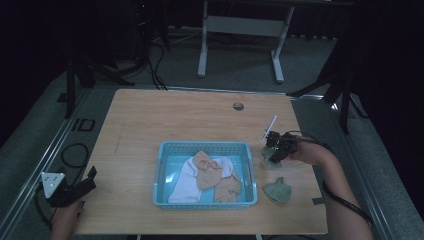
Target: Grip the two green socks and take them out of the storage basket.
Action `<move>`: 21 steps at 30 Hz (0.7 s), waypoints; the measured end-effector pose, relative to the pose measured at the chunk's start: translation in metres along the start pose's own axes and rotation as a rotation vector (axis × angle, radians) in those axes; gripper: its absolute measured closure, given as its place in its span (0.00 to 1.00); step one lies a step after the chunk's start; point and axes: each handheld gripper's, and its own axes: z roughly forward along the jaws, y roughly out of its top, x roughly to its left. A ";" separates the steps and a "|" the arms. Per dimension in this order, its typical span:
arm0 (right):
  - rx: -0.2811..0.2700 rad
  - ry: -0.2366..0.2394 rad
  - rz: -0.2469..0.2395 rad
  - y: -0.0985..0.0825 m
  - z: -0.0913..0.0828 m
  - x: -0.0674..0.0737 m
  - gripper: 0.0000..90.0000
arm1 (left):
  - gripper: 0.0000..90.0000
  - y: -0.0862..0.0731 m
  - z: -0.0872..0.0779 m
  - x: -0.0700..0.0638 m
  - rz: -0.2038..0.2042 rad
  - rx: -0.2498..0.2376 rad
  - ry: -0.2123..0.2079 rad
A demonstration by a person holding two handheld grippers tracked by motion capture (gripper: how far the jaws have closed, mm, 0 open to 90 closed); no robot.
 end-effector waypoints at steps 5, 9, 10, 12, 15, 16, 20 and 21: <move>-0.023 0.022 0.020 0.001 0.025 -0.003 0.93 | 0.01 0.000 0.000 0.000 -0.001 0.001 -0.002; -0.035 0.041 0.027 0.004 0.039 -0.003 0.93 | 0.01 0.000 0.000 0.000 -0.001 0.001 -0.002; -0.035 0.041 0.027 0.004 0.039 -0.003 0.93 | 0.01 0.000 0.000 0.000 -0.001 0.001 -0.002; -0.034 0.048 0.034 0.005 0.045 -0.003 0.93 | 0.01 0.000 0.000 0.000 -0.001 0.001 -0.002; -0.032 0.055 0.044 0.006 0.052 -0.003 0.93 | 0.01 0.000 0.000 0.000 -0.001 0.001 0.000; -0.032 0.055 0.044 0.006 0.052 -0.003 0.93 | 0.01 0.000 0.000 0.000 -0.001 0.001 0.000; -0.026 0.056 0.043 0.009 0.056 -0.002 0.92 | 0.01 0.000 0.000 0.000 0.001 0.004 0.000; -0.023 0.054 0.044 0.010 0.056 -0.002 0.90 | 0.01 0.000 0.000 0.000 0.000 0.002 0.001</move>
